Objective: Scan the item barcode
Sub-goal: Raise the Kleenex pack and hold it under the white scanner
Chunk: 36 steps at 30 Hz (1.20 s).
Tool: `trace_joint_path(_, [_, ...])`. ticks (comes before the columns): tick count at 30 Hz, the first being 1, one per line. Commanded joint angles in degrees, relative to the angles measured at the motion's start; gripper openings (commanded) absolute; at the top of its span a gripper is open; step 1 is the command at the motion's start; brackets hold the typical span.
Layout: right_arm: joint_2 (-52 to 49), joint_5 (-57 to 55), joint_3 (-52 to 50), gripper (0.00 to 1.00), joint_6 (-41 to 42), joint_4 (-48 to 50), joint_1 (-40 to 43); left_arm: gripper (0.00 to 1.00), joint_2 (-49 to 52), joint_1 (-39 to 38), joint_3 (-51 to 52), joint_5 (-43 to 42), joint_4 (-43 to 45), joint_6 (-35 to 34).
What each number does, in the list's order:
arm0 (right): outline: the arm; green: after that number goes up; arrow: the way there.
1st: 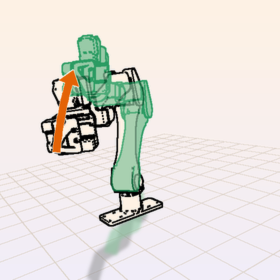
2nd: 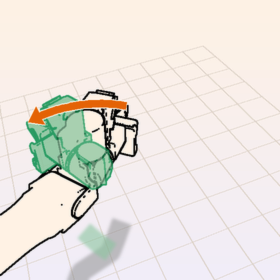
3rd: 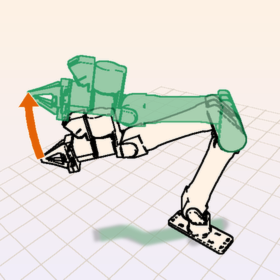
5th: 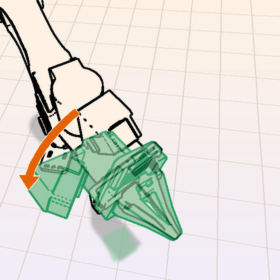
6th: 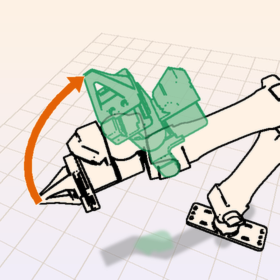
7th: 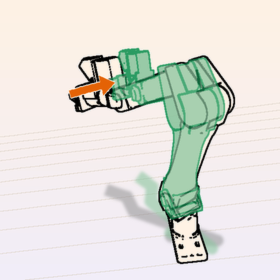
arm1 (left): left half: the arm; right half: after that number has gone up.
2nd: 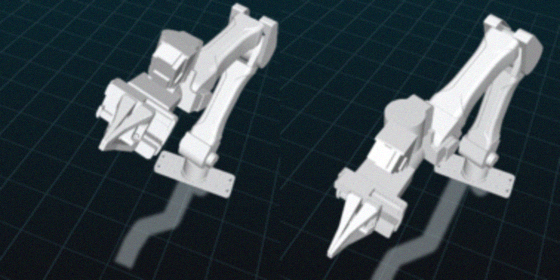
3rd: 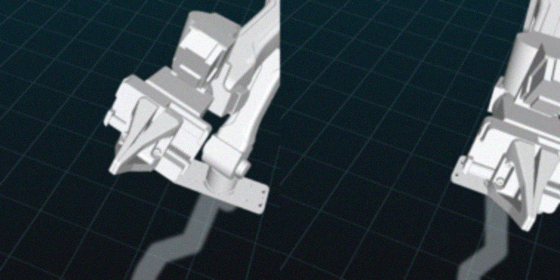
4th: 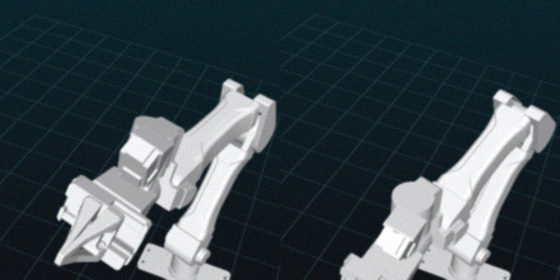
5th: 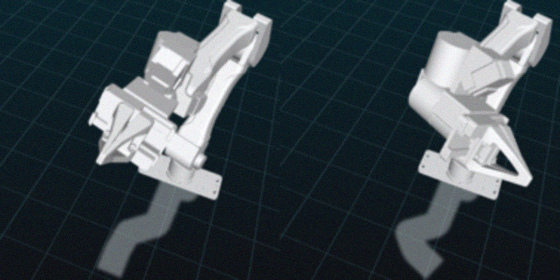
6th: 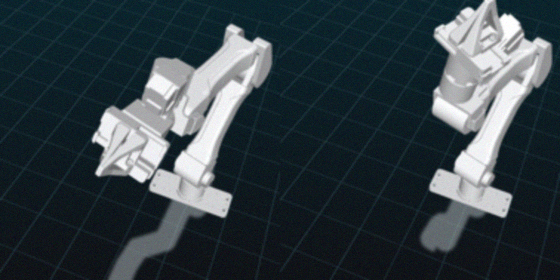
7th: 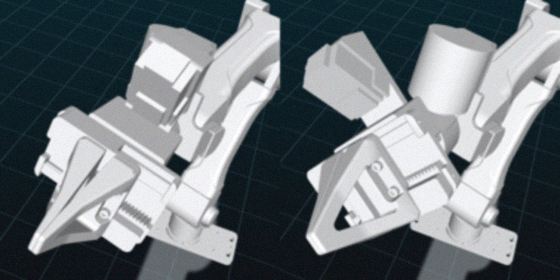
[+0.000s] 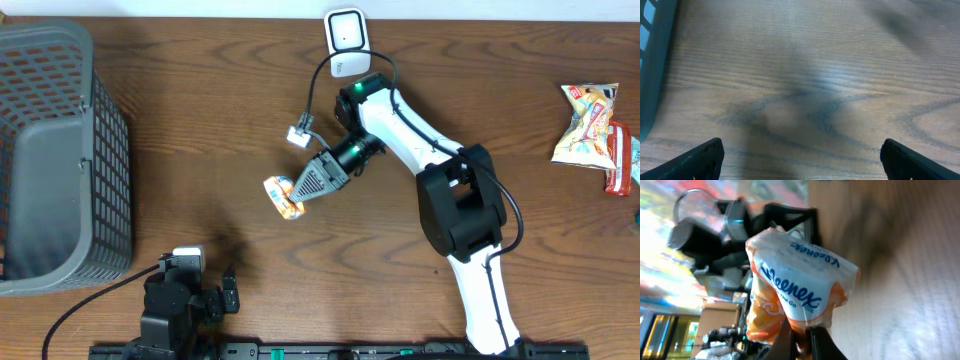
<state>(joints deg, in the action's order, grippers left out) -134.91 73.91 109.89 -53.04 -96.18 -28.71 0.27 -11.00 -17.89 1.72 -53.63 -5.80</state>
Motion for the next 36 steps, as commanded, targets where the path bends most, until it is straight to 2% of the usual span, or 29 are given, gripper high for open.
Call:
trace_joint_path(1, [2.38,4.2,-1.33,0.01,-16.55,-1.36,0.98,1.0,-0.04,-0.17,-0.07,0.48,-0.35,-0.07])
trace_joint_path(14, [2.36,8.35,-17.7,0.01,-24.28,-1.38,1.03,1.0,-0.04,-0.17,-0.07,0.48,-0.35,-0.07])
trace_joint_path(24, [2.38,8.35,-20.02,0.02,-24.17,-1.38,1.03,1.0,-0.04,-0.17,-0.07,0.48,-0.35,-0.07])
trace_joint_path(31, [3.61,5.9,-20.0,0.02,-18.8,-1.38,1.51,1.0,-0.04,-0.17,-0.07,0.48,-0.35,-0.07])
trace_joint_path(36, [9.81,2.6,-20.0,0.01,-12.2,-1.38,2.14,1.0,-0.04,-0.17,-0.07,0.48,-0.35,-0.07])
